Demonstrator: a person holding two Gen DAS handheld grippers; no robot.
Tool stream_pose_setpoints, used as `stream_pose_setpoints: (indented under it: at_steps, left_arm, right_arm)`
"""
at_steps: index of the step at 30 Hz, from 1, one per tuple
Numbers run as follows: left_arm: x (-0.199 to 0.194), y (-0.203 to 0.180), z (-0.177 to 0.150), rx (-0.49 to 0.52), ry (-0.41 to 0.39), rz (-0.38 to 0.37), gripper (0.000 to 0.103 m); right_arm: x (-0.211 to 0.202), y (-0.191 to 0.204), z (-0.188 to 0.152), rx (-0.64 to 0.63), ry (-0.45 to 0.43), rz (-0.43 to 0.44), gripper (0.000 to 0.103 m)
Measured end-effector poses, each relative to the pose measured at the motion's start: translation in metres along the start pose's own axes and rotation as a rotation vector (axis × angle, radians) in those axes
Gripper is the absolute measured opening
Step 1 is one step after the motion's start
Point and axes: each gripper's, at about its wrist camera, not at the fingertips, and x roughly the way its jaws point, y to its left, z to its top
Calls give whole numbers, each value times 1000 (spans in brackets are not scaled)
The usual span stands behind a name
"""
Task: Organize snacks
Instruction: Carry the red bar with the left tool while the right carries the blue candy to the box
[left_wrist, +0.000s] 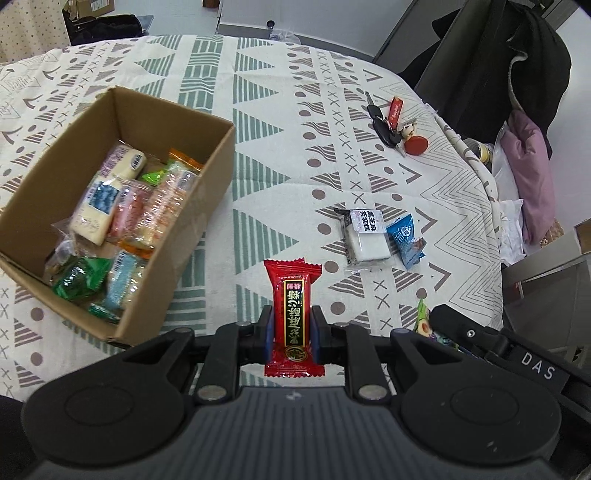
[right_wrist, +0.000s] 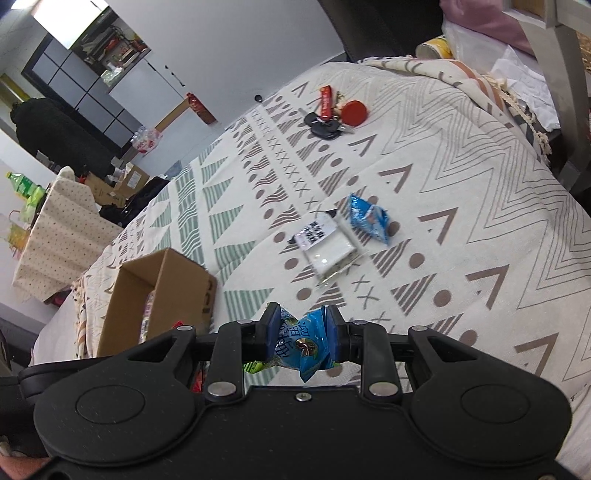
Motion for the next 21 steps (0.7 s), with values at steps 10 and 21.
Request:
stream_pose_setpoints:
  at_steps: [10,21]
  left_arm:
    - [-23,27,6,-9,-27,1,18]
    - [-38,60,20,-30,-54,-7,18]
  right_arm:
    - [0,33,-8,-38,-3,18,26]
    - [10,70,-16,-76,12,41,26]
